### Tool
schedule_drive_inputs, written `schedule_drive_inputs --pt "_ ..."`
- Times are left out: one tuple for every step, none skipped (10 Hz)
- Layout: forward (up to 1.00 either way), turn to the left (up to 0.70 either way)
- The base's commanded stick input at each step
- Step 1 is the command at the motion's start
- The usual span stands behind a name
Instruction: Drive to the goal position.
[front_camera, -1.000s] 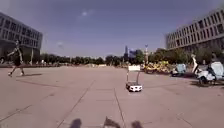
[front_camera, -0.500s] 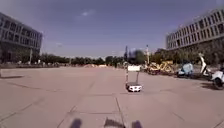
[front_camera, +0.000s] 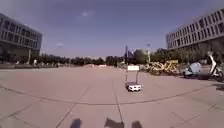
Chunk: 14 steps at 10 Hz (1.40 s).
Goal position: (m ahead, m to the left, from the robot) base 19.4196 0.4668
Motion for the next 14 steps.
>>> schedule_drive_inputs --pt "1.00 0.00" --pt "1.00 0.00" --pt "1.00 0.00" --pt "1.00 0.00" --pt "1.00 0.00" --pt "1.00 0.00" --pt "1.00 0.00" --pt "1.00 0.00" --pt "1.00 0.00" --pt "1.00 0.00" --pt "1.00 0.00" --pt "1.00 0.00" --pt "1.00 0.00" --pt "1.00 0.00"
